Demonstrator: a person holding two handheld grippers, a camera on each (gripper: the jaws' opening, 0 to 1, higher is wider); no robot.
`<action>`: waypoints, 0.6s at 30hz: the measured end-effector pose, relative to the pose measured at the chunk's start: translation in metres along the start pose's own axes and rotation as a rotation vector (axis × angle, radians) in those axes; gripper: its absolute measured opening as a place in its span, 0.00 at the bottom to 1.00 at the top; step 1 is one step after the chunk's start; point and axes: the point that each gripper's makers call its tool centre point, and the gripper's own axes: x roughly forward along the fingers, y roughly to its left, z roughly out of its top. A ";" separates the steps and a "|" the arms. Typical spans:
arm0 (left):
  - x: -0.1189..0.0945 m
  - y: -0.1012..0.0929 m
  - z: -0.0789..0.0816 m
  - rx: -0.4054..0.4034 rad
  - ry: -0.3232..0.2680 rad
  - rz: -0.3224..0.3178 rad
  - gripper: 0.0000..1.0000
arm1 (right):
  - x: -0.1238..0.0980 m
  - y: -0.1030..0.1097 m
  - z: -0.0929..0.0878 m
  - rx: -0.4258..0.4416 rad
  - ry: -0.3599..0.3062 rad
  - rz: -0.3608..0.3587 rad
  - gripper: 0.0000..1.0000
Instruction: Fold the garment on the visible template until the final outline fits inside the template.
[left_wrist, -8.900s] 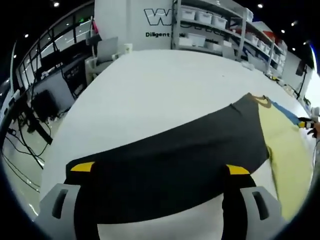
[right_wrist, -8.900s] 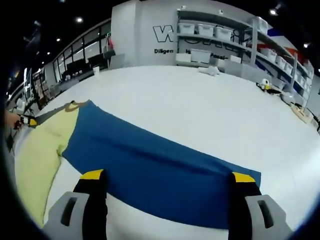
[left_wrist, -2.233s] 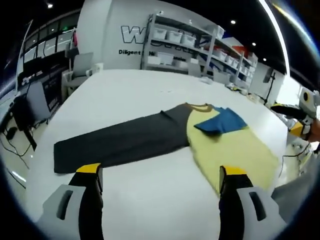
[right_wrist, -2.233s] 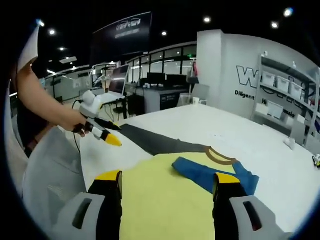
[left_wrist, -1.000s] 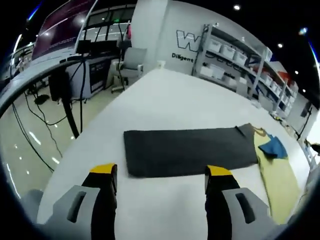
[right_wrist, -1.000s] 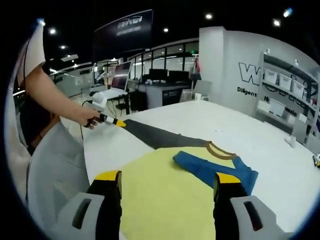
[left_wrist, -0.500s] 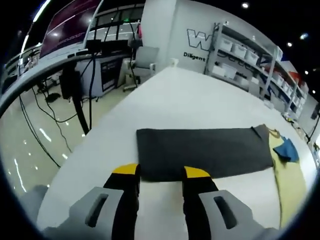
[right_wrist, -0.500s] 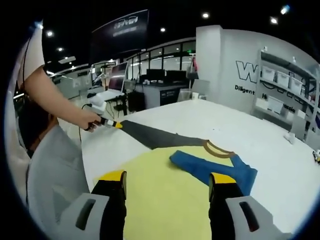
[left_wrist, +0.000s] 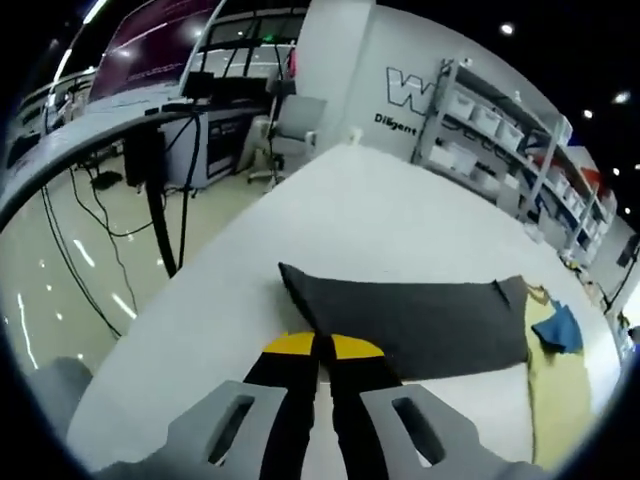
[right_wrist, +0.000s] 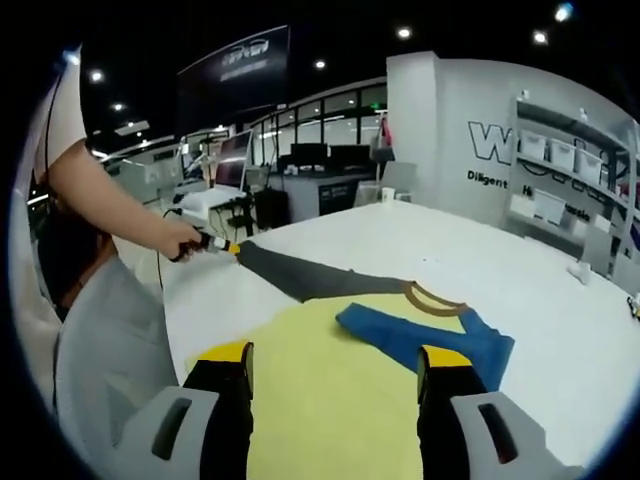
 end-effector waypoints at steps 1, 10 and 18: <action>-0.002 -0.004 0.006 -0.001 -0.018 -0.010 0.03 | 0.000 0.000 0.000 0.001 0.000 0.001 0.63; -0.014 -0.081 0.069 0.013 -0.166 -0.229 0.02 | -0.006 -0.005 -0.010 0.031 -0.014 0.002 0.63; -0.015 -0.171 0.107 0.067 -0.223 -0.415 0.02 | -0.010 -0.015 -0.011 0.056 -0.039 0.004 0.63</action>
